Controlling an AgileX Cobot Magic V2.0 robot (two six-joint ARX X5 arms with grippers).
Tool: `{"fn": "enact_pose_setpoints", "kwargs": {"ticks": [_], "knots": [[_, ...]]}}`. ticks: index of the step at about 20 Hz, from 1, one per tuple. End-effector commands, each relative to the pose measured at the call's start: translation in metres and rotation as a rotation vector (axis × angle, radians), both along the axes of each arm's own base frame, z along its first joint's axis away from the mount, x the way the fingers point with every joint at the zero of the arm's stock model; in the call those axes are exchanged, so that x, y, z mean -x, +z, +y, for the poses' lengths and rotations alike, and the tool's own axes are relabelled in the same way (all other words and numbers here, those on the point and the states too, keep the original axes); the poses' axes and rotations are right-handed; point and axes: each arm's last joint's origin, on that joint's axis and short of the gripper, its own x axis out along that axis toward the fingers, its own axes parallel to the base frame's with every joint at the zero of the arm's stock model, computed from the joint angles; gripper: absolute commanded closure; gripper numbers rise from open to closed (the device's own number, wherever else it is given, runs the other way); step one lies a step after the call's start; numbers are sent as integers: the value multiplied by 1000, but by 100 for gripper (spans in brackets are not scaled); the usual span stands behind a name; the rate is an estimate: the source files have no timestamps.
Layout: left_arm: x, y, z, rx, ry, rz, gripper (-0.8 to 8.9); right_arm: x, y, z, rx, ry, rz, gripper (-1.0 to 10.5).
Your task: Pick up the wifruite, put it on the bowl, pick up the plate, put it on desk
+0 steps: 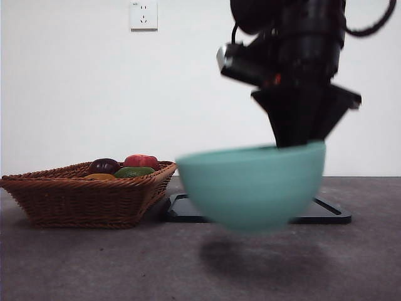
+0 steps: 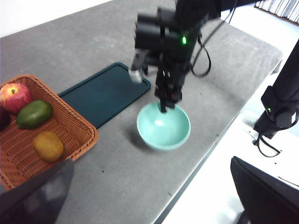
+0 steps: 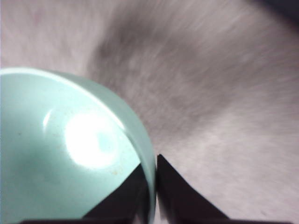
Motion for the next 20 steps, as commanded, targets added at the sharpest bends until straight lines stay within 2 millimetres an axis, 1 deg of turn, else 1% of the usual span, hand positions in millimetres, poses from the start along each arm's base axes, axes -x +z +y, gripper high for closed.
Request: {"fn": "enact_pose_setpoints", "kwargs": {"ticks": [1, 4, 7, 16, 17, 20], "knots": [[2, 5, 1, 16, -10, -28, 256, 2, -14, 3, -6, 4, -5, 937], [2, 5, 1, 17, -10, -30, 256, 2, -28, 3, -28, -4, -37, 936], [2, 5, 1, 17, -10, -30, 256, 1, -34, 3, -45, -3, -56, 936], [2, 5, 1, 18, -10, -30, 256, 2, -36, 2, -39, -12, -51, 934], [2, 5, 1, 17, -10, -30, 256, 2, -36, 2, -37, -12, -53, 917], [2, 5, 1, 18, -10, -30, 256, 3, -35, 1, -30, -13, -48, 692]]}}
